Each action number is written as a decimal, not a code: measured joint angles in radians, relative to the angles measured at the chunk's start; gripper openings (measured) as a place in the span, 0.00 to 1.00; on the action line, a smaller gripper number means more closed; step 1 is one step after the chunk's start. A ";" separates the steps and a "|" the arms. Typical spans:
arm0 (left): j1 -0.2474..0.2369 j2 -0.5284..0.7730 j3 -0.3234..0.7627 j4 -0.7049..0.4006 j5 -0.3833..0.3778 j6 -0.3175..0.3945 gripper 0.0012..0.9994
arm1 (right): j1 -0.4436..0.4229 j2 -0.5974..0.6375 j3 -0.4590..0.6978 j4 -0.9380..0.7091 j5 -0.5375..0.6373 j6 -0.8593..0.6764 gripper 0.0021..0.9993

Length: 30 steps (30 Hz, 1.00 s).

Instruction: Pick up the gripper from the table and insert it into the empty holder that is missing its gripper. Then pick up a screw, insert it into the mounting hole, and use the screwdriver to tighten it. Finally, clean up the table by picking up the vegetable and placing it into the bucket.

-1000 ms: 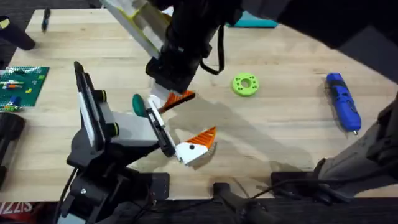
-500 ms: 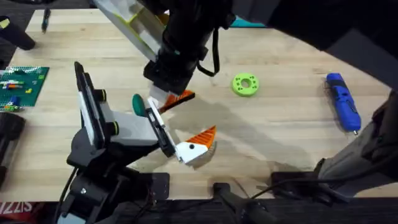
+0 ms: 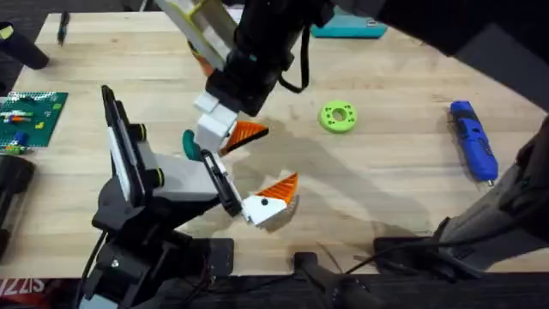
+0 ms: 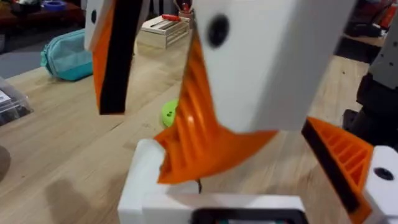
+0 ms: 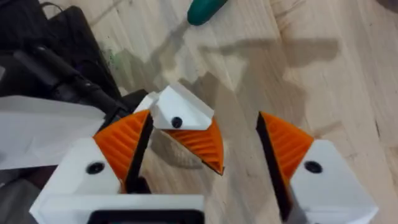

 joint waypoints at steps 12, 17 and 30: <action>0.000 0.000 0.000 0.000 0.000 0.002 0.99 | -0.116 -0.116 0.000 -0.007 -0.003 -0.007 0.99; 0.000 0.000 0.000 0.000 0.000 0.002 0.99 | -0.187 -0.181 0.000 -0.072 -0.003 -0.031 0.99; 0.000 0.000 0.000 0.000 0.000 0.002 0.99 | -0.371 -0.253 0.000 -0.163 -0.003 -0.052 0.99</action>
